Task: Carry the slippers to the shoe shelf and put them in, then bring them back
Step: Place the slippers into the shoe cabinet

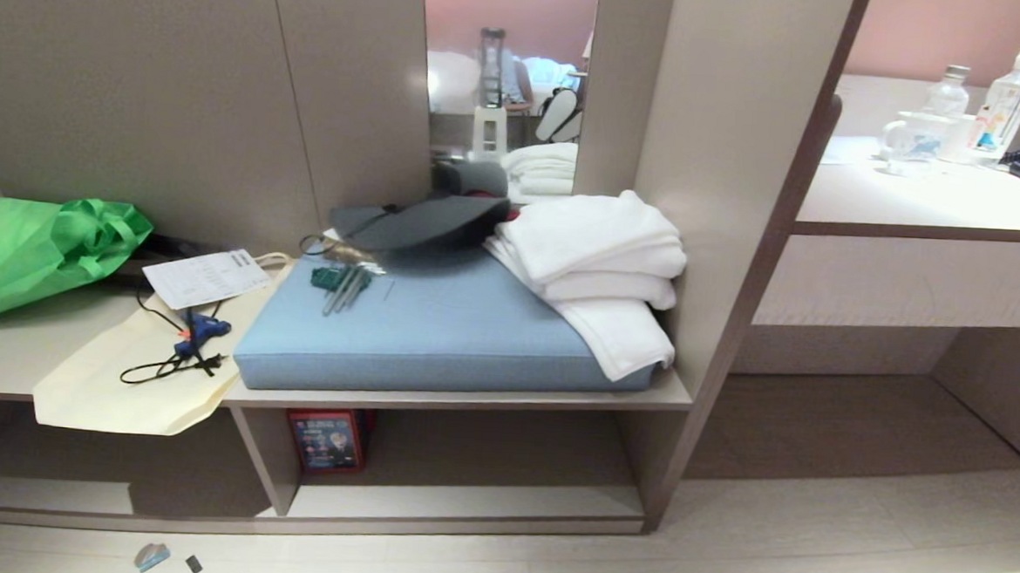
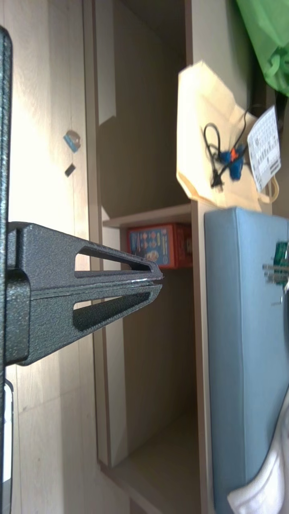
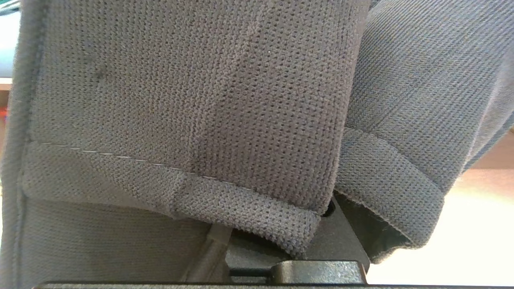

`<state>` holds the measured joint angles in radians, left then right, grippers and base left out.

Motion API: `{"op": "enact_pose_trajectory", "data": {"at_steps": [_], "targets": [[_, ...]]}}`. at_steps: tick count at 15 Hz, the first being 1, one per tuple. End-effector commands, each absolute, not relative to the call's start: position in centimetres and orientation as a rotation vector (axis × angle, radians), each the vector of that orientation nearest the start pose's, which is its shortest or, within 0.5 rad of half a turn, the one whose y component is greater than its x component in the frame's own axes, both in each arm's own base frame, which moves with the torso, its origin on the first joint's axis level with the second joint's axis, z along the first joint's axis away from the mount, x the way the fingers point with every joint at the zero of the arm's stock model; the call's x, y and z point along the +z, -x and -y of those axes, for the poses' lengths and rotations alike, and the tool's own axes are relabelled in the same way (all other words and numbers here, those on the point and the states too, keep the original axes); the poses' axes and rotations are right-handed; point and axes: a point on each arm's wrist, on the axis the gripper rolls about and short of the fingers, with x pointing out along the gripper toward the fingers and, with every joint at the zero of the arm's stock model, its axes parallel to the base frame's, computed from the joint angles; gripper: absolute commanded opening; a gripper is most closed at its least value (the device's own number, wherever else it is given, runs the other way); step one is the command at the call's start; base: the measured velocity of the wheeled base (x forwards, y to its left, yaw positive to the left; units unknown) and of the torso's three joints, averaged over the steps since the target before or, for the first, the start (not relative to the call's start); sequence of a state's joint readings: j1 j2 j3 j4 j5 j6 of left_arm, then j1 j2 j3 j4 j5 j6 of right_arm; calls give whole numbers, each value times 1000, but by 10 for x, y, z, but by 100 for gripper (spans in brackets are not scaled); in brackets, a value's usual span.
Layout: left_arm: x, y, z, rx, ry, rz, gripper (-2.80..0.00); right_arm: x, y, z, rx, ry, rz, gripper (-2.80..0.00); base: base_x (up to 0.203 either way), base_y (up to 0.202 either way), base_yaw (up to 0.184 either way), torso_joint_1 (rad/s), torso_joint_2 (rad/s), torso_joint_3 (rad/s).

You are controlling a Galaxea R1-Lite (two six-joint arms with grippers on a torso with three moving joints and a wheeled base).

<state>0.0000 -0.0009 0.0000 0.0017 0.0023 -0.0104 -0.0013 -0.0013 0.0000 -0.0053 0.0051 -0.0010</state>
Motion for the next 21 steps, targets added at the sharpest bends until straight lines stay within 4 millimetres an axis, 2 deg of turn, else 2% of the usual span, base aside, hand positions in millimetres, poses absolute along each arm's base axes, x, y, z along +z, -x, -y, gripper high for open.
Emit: {"op": "enact_pose_trajectory", "data": {"at_steps": [1,6,21], "targets": [[75,23,0,3,11,-2,-280,76,23,0,4,2,6,-280,0,194,-5,0,2,0],[75,23,0,3,11,-2,-280,76,23,0,4,2,6,-280,0,150,-2,1,2,2],[75,23,0,3,11,-2,-280,76,23,0,5,-2,6,-280,0,0,0,0,0,0]]}}
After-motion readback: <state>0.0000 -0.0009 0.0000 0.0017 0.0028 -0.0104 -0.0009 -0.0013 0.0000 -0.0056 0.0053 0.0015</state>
